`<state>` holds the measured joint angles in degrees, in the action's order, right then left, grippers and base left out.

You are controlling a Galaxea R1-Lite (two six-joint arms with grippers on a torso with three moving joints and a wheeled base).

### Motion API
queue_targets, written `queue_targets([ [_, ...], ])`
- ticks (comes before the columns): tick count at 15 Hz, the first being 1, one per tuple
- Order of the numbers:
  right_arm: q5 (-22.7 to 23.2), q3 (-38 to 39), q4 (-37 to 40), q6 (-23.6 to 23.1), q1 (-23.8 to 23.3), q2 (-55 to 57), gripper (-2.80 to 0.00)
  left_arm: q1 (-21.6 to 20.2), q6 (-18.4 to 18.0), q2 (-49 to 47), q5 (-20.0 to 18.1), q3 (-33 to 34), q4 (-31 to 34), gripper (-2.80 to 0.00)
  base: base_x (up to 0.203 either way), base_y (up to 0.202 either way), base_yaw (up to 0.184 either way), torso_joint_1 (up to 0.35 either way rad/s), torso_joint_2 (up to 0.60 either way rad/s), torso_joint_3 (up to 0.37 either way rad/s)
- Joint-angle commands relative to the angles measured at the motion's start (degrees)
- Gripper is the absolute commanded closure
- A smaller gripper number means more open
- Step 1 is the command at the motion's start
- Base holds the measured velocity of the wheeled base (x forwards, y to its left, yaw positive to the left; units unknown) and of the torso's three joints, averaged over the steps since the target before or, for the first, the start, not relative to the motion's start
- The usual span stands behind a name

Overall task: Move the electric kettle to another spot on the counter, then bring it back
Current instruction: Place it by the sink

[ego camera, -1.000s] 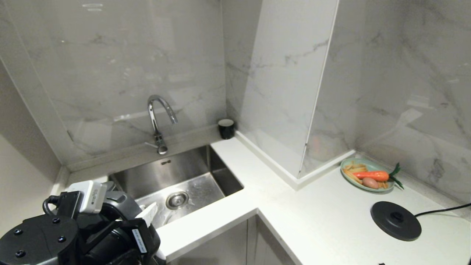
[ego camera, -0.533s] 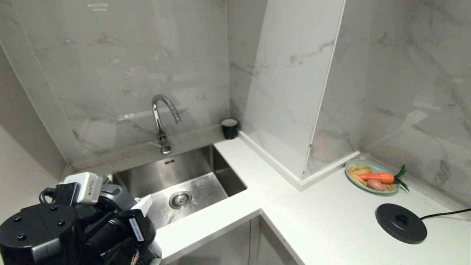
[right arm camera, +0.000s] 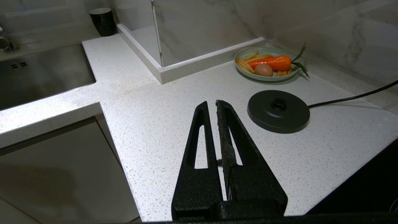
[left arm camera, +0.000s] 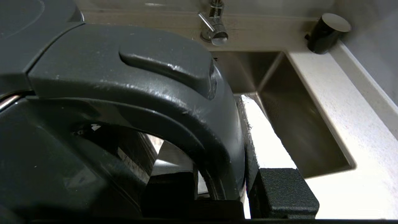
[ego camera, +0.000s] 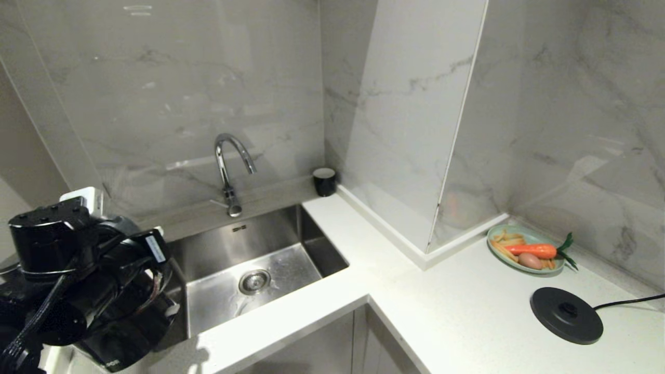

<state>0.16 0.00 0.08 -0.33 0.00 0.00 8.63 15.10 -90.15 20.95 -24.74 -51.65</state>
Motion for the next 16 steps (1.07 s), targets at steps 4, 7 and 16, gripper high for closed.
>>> queue_targets([
  [4, 0.02, 0.00, 0.01, -0.02, 0.00, 0.00, 0.00, -5.22, -0.95, -14.90, -2.81, -6.07, -6.64, 0.00, 0.000, 0.000, 0.000, 0.000, 0.00, 0.000],
  [7, 0.02, 0.00, 0.01, -0.02, 0.00, 0.00, 0.00, -7.67, -5.07, -23.05, -3.62, -8.37, -15.75, 0.00, 0.000, 0.000, 0.000, 0.000, 0.00, 0.000],
  [16, 0.02, 0.00, 0.01, 0.07, 0.00, 0.00, 0.00, -13.52, -7.80, -30.82, -7.59, -8.94, -22.67, 0.00, 0.000, 0.000, 0.000, 0.000, 0.00, 0.000],
])
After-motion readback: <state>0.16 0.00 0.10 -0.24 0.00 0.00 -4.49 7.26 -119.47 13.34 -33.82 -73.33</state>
